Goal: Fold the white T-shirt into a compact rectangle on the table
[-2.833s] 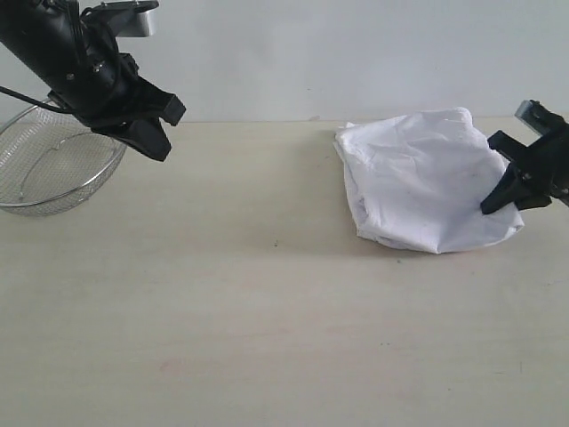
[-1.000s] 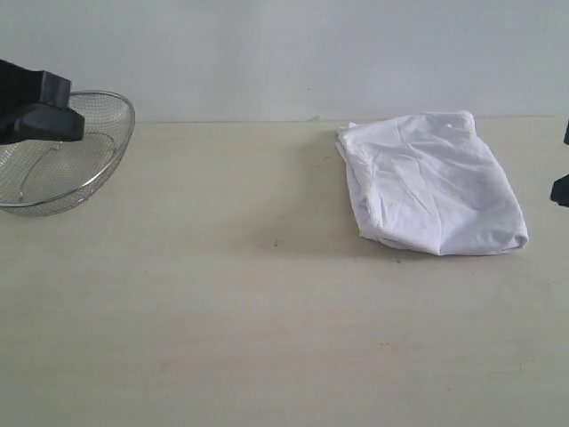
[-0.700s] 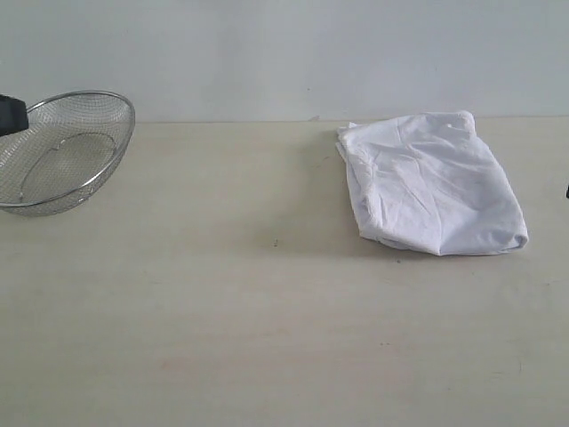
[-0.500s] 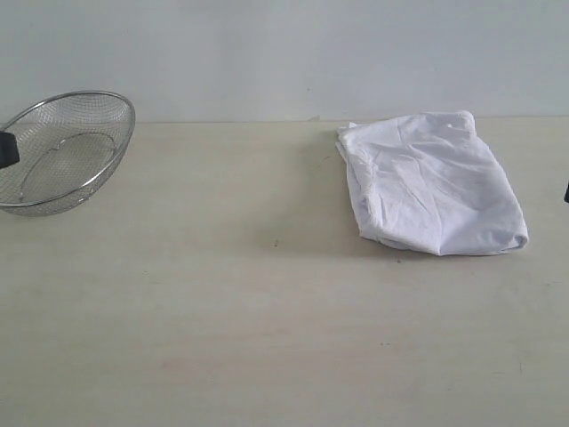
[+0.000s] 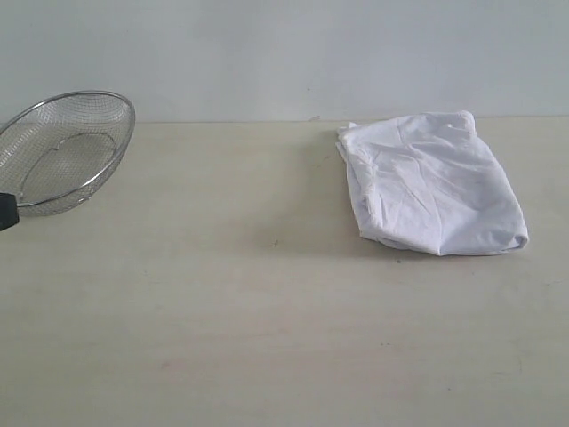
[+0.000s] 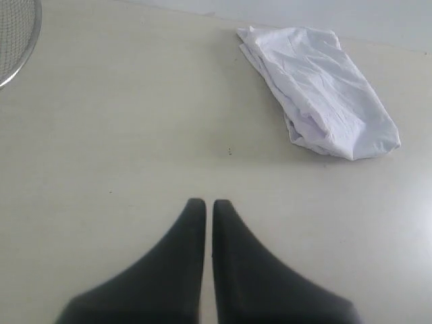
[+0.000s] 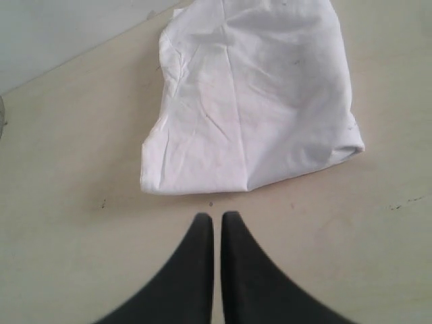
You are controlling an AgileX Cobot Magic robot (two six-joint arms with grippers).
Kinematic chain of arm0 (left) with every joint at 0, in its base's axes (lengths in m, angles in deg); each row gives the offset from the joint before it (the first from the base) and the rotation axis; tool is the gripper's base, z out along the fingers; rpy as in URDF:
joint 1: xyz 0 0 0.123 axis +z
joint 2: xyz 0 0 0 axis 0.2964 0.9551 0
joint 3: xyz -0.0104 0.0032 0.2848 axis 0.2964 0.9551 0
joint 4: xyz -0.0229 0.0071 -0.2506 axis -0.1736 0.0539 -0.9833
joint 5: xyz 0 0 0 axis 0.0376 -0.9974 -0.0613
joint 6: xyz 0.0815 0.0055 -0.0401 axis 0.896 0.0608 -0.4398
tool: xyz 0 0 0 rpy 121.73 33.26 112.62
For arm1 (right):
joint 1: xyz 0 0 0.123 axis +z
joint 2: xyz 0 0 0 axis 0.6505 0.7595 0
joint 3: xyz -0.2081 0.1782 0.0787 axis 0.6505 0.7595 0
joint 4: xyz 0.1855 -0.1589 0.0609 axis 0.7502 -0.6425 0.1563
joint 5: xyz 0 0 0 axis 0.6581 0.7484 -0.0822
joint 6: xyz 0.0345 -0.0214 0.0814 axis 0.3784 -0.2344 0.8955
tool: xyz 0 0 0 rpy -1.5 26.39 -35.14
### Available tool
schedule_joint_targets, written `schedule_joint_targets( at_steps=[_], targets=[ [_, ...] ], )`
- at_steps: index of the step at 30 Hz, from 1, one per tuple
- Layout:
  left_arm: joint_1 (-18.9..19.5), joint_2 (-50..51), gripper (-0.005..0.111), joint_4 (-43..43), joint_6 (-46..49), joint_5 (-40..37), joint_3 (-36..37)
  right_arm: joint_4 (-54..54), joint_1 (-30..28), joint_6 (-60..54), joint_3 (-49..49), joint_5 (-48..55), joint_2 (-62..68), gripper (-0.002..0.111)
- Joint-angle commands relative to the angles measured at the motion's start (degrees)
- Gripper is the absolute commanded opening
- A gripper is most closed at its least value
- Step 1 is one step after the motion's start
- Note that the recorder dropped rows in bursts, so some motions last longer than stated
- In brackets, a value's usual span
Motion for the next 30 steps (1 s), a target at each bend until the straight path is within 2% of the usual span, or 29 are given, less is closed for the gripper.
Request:
schedule_joint_targets(
  at_steps=[1,3,6,8,11,16,19,21,24,30],
  targets=[
    [0.07,-0.44,0.004,-0.45,-0.31,-0.16,0.33,0.37,-0.07,-0.41,0.15,-0.41,-0.43,0.000],
    [0.07,-0.44,0.004,3.89,6.97,-0.16,0.33,0.37,-0.07,-0.41,0.15,-0.41,-0.43,0.000],
    [0.07,-1.00,0.004,4.64,11.26,-0.08,0.33,0.37,-0.07,-0.41,0.15,-0.41,-0.43,0.000],
    [0.07,-4.84,0.004,4.93,11.67,-0.08,0.33,0.37,-0.07,-0.41,0.15,-0.41,-0.43,0.000],
    [0.07,-18.11,0.004,6.09,13.19,3.66,1.47,0.37,-0.07,-0.41,0.15,-0.51,-0.43,0.000],
    [0.07,-36.89,0.004,6.13,13.19,19.58,9.91,0.37,-0.07,-0.41,0.15,-0.51,-0.43,0.000],
    [0.07,-41.39,0.004,5.95,13.19,25.60,14.67,0.37,-0.07,-0.41,0.15,-0.51,-0.43,0.000],
    [0.07,-41.69,0.004,5.95,11.00,31.31,20.35,0.37,-0.07,-0.41,0.15,-0.51,-0.43,0.000],
    [0.07,-41.69,0.004,5.95,1.88,41.59,28.22,0.37,-0.07,-0.41,0.15,-0.51,-0.43,0.000],
    [0.07,-41.69,0.004,4.48,3.56,35.01,28.22,0.37,-0.07,-0.50,0.15,-0.64,-0.43,0.000]
  ],
)
